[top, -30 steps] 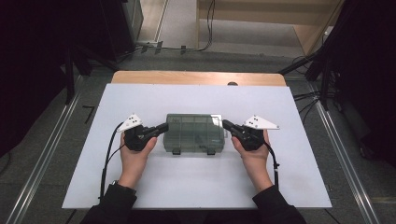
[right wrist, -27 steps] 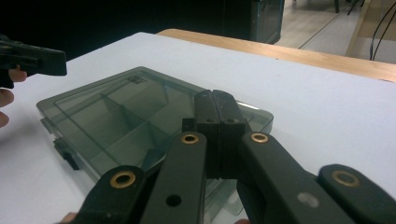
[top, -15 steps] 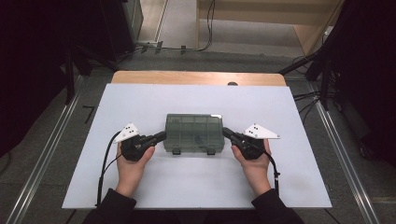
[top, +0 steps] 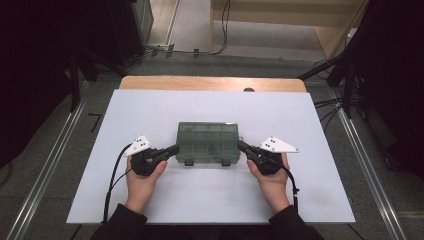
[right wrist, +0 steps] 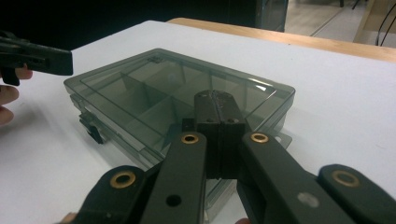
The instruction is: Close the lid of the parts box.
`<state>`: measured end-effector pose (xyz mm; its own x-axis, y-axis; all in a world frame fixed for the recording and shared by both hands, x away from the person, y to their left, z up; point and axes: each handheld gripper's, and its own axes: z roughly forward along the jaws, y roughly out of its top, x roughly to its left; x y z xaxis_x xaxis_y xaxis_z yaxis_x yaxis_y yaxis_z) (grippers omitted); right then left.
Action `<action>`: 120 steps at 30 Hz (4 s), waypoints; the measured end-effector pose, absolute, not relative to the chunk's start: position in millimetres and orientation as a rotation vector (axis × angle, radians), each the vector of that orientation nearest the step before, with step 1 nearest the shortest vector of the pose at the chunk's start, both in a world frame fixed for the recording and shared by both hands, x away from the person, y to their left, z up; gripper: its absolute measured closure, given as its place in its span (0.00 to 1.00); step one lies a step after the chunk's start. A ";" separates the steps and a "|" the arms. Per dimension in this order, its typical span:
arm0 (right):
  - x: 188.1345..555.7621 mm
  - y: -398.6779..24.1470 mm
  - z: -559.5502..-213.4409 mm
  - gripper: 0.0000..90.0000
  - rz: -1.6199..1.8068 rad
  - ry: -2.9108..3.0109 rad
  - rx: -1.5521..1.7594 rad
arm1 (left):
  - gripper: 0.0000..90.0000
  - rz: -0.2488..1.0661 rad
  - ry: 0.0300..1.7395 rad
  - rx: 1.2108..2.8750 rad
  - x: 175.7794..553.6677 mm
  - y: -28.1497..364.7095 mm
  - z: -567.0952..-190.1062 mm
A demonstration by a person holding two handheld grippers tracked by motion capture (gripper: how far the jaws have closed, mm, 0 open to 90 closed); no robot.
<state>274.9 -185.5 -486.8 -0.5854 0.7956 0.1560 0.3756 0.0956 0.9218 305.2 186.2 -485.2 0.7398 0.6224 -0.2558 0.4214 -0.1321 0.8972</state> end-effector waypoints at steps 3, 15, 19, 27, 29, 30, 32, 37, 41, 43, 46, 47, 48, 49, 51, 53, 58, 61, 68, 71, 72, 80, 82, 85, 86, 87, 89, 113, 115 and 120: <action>274.4 -184.6 -488.6 0.97 1.487 2.007 1.146 | 1.00 0.204 0.830 1.764 305.0 185.8 -486.9; 275.2 -181.9 -491.9 0.97 1.478 2.023 1.150 | 1.00 0.185 0.864 1.795 307.3 183.8 -492.4; 275.7 -181.0 -493.3 0.97 1.470 2.042 1.143 | 1.00 0.182 0.864 1.799 307.8 183.7 -492.8; 276.4 -178.0 -497.6 0.97 1.440 2.067 1.146 | 1.00 0.173 0.880 1.812 309.2 183.4 -495.6; 276.9 -177.5 -499.4 0.97 1.434 2.075 1.144 | 1.00 0.174 0.880 1.812 309.3 183.5 -495.6; 277.0 -177.4 -500.2 0.97 1.429 2.078 1.147 | 1.00 0.174 0.880 1.812 309.2 183.4 -495.6; 277.2 -177.0 -502.0 0.97 1.423 2.082 1.153 | 1.00 0.172 0.879 1.811 309.3 183.5 -495.7; 276.5 -177.9 -505.7 0.97 1.418 2.091 1.161 | 1.00 0.169 0.878 1.811 309.4 183.8 -496.3; 276.1 -177.2 -508.1 0.97 1.419 2.095 1.162 | 1.00 0.168 0.879 1.810 309.2 183.5 -496.3; 276.1 -176.5 -508.3 0.97 1.416 2.098 1.155 | 1.00 0.162 0.878 1.808 309.1 183.4 -496.5; 276.1 -175.9 -508.6 0.97 1.417 2.100 1.154 | 1.00 0.161 0.878 1.807 309.1 182.9 -496.8; 276.0 -175.6 -508.3 0.97 1.415 2.099 1.155 | 1.00 0.164 0.877 1.808 308.9 183.0 -496.7; 275.9 -175.3 -507.9 0.97 1.415 2.099 1.156 | 1.00 0.171 0.872 1.810 308.6 182.9 -496.6; 275.7 -175.2 -507.3 0.97 1.411 2.100 1.157 | 1.00 0.174 0.870 1.812 308.2 182.6 -496.5; 275.0 -175.4 -505.2 0.86 1.418 2.093 1.154 | 0.95 0.191 0.863 1.811 307.9 182.8 -495.5; 274.8 -176.2 -502.3 0.75 1.442 2.097 1.144 | 0.83 0.206 0.856 1.794 306.5 183.0 -494.0; 268.9 -178.1 -492.8 0.52 1.465 2.099 1.053 | 0.58 0.248 0.820 1.748 300.2 185.1 -485.7; 265.8 -179.5 -487.9 0.35 1.486 2.088 1.039 | 0.46 0.262 0.792 1.734 296.1 184.8 -480.3; 262.1 -186.6 -484.5 0.10 1.504 2.082 1.026 | 0.17 0.324 0.788 1.746 287.3 184.1 -474.3; 260.9 -191.4 -482.8 0.04 1.527 2.071 1.029 | 0.11 0.322 0.783 1.734 285.2 187.9 -473.6; 260.4 -192.6 -482.4 0.01 1.533 2.069 1.031 | 0.07 0.323 0.784 1.730 284.5 189.6 -472.9; 255.9 -203.5 -482.2 0.00 1.530 2.036 1.050 | 0.00 0.346 0.799 1.706 280.4 201.6 -470.8; 255.0 -206.3 -482.3 0.00 1.526 2.025 1.052 | 0.00 0.341 0.792 1.707 279.5 203.6 -471.0; 253.6 -210.8 -482.2 0.00 1.524 2.016 1.060 | 0.00 0.348 0.791 1.712 277.5 206.4 -470.9; 253.3 -212.4 -482.4 0.00 1.524 2.012 1.057 | 0.00 0.348 0.792 1.713 276.7 207.1 -470.9; 252.9 -213.8 -482.6 0.00 1.524 2.011 1.060 | 0.00 0.351 0.790 1.715 275.9 208.2 -470.6; 251.8 -216.6 -483.0 0.00 1.519 2.007 1.068 | 0.00 0.351 0.781 1.718 275.1 209.7 -470.4; 239.4 -253.0 -488.0 0.00 1.479 1.967 1.118 | 0.00 0.383 0.812 1.726 264.5 244.4 -473.7; 238.0 -256.3 -488.2 0.00 1.476 1.962 1.122 | 0.00 0.383 0.812 1.726 263.3 247.8 -474.0; 235.6 -264.1 -490.5 0.00 1.455 1.952 1.131 | 0.00 0.385 0.817 1.725 261.8 255.3 -475.3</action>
<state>235.6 -264.1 -490.5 -0.5607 0.8204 0.1124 0.3420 0.1058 0.9337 261.8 255.3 -475.3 0.7058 0.6923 -0.1505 0.3246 -0.1272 0.9373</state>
